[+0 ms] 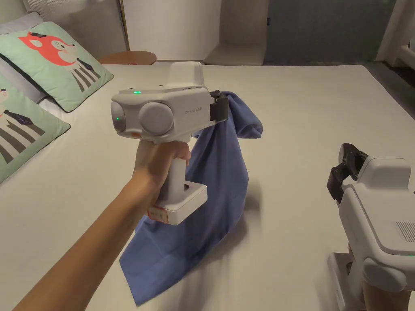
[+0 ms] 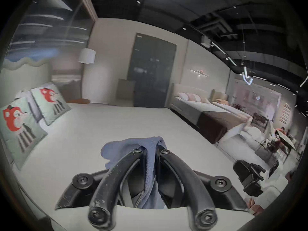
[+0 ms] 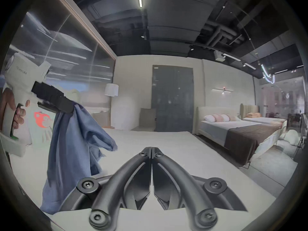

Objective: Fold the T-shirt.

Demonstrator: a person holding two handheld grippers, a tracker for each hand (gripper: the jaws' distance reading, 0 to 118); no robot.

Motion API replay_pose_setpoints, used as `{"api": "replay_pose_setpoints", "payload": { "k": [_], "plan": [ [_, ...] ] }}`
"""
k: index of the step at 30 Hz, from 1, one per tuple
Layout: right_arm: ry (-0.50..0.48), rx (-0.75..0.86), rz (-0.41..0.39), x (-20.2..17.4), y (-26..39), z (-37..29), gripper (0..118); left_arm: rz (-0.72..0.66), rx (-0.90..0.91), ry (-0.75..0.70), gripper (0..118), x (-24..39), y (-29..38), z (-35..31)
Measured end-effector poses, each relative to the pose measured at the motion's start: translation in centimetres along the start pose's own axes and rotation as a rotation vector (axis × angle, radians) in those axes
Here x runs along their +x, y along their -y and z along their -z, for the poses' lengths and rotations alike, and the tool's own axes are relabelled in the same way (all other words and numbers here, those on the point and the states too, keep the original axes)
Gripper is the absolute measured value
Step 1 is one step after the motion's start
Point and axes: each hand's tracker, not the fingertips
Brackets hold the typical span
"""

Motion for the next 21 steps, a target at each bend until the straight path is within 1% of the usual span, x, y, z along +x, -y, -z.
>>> {"api": "replay_pose_setpoints", "payload": {
  "k": [3, 7, 10, 12, 15, 17, 18, 20, 21],
  "plan": [
    [0.045, -0.008, -0.006, 2.1, 0.2, -0.7, 1, -0.038, -0.087, 0.105, 4, 2.1, 2.9, 2.3],
    [0.085, -0.028, -0.001, 3.6, 0.5, -1.5, 1, -0.055, -0.200, 0.159, 4, 3.4, 8.0, 5.2],
    [0.096, -0.044, 0.004, 3.8, 0.9, -1.9, 1, -0.084, -0.310, 0.141, 4, 2.9, 12.1, 7.1],
    [0.100, -0.054, 0.004, 3.7, 1.5, -2.0, 1, -0.061, -0.390, 0.101, 4, 2.5, 14.7, 8.2],
    [0.094, -0.072, 0.011, 3.3, 2.1, -2.0, 1, -0.092, -0.511, 0.047, 4, 1.3, 18.7, 10.1],
    [0.086, -0.082, 0.018, 2.6, 2.2, -1.9, 1, -0.063, -0.581, 0.009, 4, 0.8, 20.7, 11.0],
    [0.082, -0.086, 0.020, 2.4, 2.2, -1.9, 1, -0.049, -0.588, -0.024, 4, 0.6, 21.6, 11.3],
    [0.070, -0.092, 0.025, 1.9, 2.4, -1.7, 1, -0.027, -0.601, -0.034, 4, 0.2, 22.4, 11.6],
    [0.062, -0.093, 0.023, 1.7, 2.5, -1.7, 1, -0.038, -0.568, -0.030, 5, 0.9, 22.2, 10.1]
  ]
}}
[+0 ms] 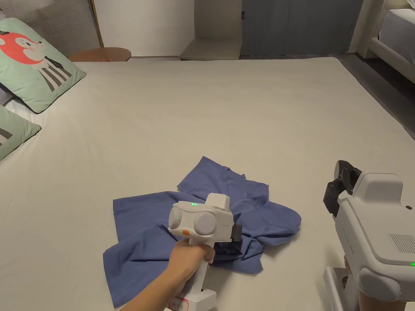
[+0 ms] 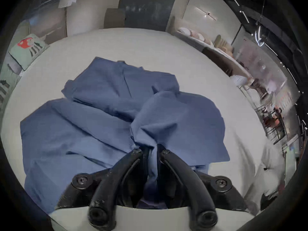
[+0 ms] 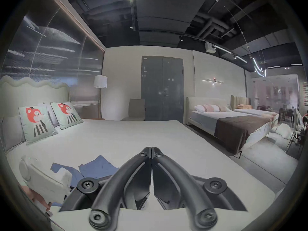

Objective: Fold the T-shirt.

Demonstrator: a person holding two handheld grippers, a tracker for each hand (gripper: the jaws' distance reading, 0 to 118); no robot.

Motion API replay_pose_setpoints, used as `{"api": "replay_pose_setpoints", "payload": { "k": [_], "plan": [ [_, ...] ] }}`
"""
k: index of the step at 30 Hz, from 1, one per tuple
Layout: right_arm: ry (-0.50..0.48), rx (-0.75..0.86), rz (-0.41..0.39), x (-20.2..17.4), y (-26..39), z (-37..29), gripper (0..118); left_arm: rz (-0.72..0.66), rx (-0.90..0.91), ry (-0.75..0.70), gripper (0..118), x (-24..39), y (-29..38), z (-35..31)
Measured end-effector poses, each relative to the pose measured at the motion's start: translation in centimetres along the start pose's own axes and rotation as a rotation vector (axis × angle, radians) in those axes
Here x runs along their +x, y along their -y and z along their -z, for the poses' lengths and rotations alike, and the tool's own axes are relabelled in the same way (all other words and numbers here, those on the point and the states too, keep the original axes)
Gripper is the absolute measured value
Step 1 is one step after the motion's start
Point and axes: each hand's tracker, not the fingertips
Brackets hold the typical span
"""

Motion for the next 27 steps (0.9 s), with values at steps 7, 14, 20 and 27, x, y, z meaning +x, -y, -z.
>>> {"api": "replay_pose_setpoints", "payload": {
  "k": [7, 14, 20, 27],
  "plan": [
    [-0.018, 0.008, -0.011, -1.1, -0.9, -0.2, 1, -0.005, 0.130, -0.083, 112, -0.9, -2.0, -3.8],
    [-0.020, 0.047, -0.014, -2.0, -2.4, -0.4, 1, -0.002, 0.534, -0.151, 108, -3.2, -3.6, -13.0],
    [-0.032, 0.079, -0.023, -2.9, -3.5, -0.9, 1, 0.037, 0.800, -0.327, 109, -5.8, -2.5, -19.0],
    [-0.050, 0.101, -0.021, -3.7, -4.5, -1.6, 1, 0.070, 0.905, -0.499, 79, -8.6, -0.1, -21.2]
  ]
}}
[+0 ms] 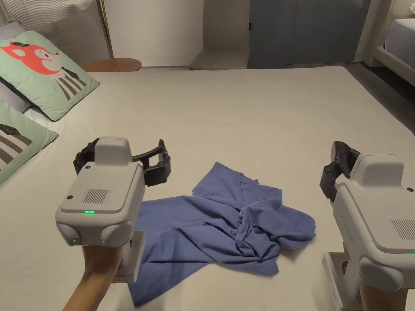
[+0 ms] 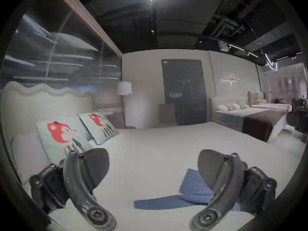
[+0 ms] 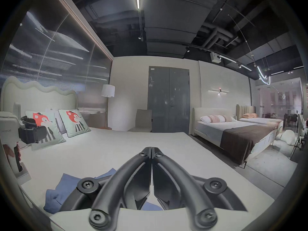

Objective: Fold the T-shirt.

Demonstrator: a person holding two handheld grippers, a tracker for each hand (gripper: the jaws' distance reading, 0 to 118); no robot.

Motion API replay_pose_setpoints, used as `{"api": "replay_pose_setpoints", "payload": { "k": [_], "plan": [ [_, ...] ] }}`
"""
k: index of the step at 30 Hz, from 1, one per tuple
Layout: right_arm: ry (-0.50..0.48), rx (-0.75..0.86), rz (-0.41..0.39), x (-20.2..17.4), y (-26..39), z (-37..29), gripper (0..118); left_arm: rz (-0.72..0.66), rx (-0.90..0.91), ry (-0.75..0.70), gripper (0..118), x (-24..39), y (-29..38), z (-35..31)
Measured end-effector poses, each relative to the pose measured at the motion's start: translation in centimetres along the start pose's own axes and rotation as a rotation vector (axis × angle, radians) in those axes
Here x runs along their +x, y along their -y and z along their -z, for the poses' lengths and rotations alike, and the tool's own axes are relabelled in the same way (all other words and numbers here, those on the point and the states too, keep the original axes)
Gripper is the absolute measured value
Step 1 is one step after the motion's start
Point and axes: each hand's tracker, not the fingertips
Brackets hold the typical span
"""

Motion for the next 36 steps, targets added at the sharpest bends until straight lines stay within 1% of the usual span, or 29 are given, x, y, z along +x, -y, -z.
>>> {"api": "replay_pose_setpoints", "payload": {
  "k": [1, 2, 3, 4, 6, 8, 11, 14, 16, 18, 21, 24, 28, 29, 31, 32, 33, 34, 35, 36],
  "plan": [
    [-0.002, -0.001, 0.000, 0.0, 0.1, 0.1, 1, 0.002, 0.012, 0.010, 71, -0.5, 0.2, -0.2],
    [-0.007, -0.001, 0.001, -0.1, 0.1, 0.1, 1, 0.003, 0.013, 0.010, 71, -0.8, 0.3, -0.4],
    [-0.009, 0.000, 0.000, -0.2, 0.1, 0.1, 1, 0.004, 0.007, 0.002, 38, -0.9, 0.4, -0.3],
    [-0.008, 0.000, -0.002, -0.3, 0.1, 0.1, 1, 0.002, -0.006, -0.011, 1, -1.1, 0.5, -0.2],
    [-0.010, -0.001, -0.005, -0.3, 0.1, 0.2, 1, -0.033, -0.027, 0.019, 0, -1.5, 1.1, -0.5],
    [-0.011, 0.000, -0.006, -0.4, 0.1, 0.2, 1, -0.053, -0.040, 0.014, 0, -1.5, 1.4, -0.5],
    [-0.011, -0.001, -0.010, -0.4, 0.1, 0.2, 1, -0.044, -0.078, 0.010, 0, -1.7, 1.7, -0.1],
    [-0.009, -0.002, -0.008, -0.3, 0.3, 0.3, 1, -0.019, -0.250, 0.002, 0, -2.0, 2.2, 0.7],
    [-0.009, -0.004, -0.009, -0.3, 0.4, 0.3, 1, -0.050, -0.395, 0.016, 0, -2.4, 3.4, 1.1],
    [-0.008, -0.008, -0.009, -0.2, 0.6, 0.3, 1, -0.104, -0.471, 0.059, 0, -2.8, 4.7, 0.7],
    [-0.010, -0.017, -0.004, -0.2, 0.7, 0.3, 1, -0.111, -0.631, 0.073, 0, -3.1, 7.8, 0.4],
    [-0.016, -0.029, -0.004, -0.3, 1.1, 0.3, 1, -0.162, -0.731, 0.116, 0, -3.3, 10.4, -0.3],
    [-0.021, -0.043, -0.001, -0.4, 1.6, 0.4, 1, -0.200, -0.806, 0.125, 0, -3.4, 13.0, -1.2],
    [-0.023, -0.046, 0.001, -0.5, 1.7, 0.3, 1, -0.204, -0.831, 0.130, 2, -3.4, 13.4, -1.4],
    [-0.027, -0.055, 0.002, -0.6, 2.0, 0.4, 1, -0.203, -0.850, 0.127, 15, -3.3, 14.3, -1.6],
    [-0.029, -0.059, 0.002, -0.7, 2.3, 0.5, 1, -0.196, -0.868, 0.125, 15, -3.2, 14.7, -1.6],
    [-0.031, -0.063, 0.001, -0.9, 2.8, 0.6, 1, -0.182, -0.896, 0.130, 40, -2.9, 15.1, -1.7],
    [-0.034, -0.066, 0.001, -0.9, 2.9, 0.6, 1, -0.161, -0.923, 0.139, 74, -2.6, 15.5, -1.6],
    [-0.037, -0.070, 0.001, -1.0, 3.1, 0.7, 1, -0.154, -0.916, 0.135, 90, -2.4, 15.8, -1.7],
    [-0.040, -0.074, -0.001, -1.0, 3.3, 0.8, 1, -0.141, -0.910, 0.133, 93, -2.1, 16.0, -1.8]
  ]
}}
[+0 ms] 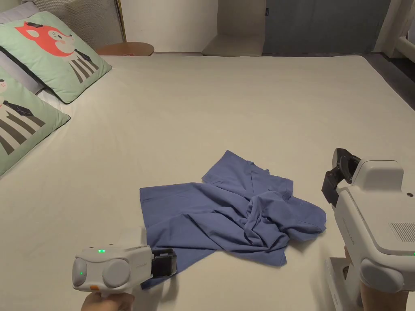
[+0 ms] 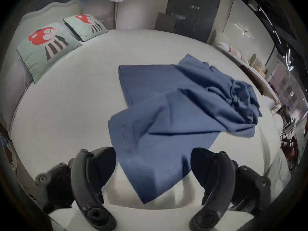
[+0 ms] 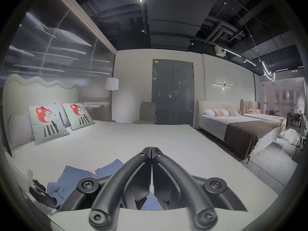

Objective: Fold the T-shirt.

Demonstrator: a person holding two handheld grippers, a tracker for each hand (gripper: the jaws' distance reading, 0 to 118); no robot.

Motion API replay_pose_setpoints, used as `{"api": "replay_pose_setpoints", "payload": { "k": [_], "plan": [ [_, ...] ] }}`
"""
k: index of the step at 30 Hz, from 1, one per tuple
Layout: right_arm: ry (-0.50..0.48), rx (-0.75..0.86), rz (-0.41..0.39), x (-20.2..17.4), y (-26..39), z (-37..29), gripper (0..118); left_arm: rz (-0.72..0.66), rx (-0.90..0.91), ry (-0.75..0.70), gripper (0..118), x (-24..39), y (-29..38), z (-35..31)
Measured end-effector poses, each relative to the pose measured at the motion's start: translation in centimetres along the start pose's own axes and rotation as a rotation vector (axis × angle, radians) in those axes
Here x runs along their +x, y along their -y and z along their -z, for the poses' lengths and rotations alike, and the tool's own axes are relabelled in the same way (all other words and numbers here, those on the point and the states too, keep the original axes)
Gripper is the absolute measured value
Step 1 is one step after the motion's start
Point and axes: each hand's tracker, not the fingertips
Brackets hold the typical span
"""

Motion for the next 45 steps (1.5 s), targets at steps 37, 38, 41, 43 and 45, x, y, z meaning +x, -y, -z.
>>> {"api": "replay_pose_setpoints", "payload": {
  "k": [37, 38, 41, 43, 45],
  "plan": [
    [-0.107, -0.786, 0.097, 1.5, 8.7, 23.5, 110, -0.045, 0.171, 0.116, 3, 1.0, -4.5, -3.0],
    [-0.104, -0.816, 0.079, 1.1, 9.1, 24.0, 109, -0.048, 0.168, 0.118, 3, 1.0, -4.5, -2.8],
    [-0.127, -0.865, 0.054, 0.1, 10.8, 25.5, 94, -0.050, 0.162, 0.121, 3, 0.8, -4.4, -2.6],
    [-0.145, -0.896, 0.027, -0.6, 11.5, 25.7, 62, -0.048, 0.156, 0.123, 3, 0.8, -4.3, -2.5],
    [-0.141, -0.888, 0.007, -1.0, 11.0, 24.3, 55, -0.046, 0.152, 0.124, 3, 0.8, -4.2, -2.4]
  ]
}}
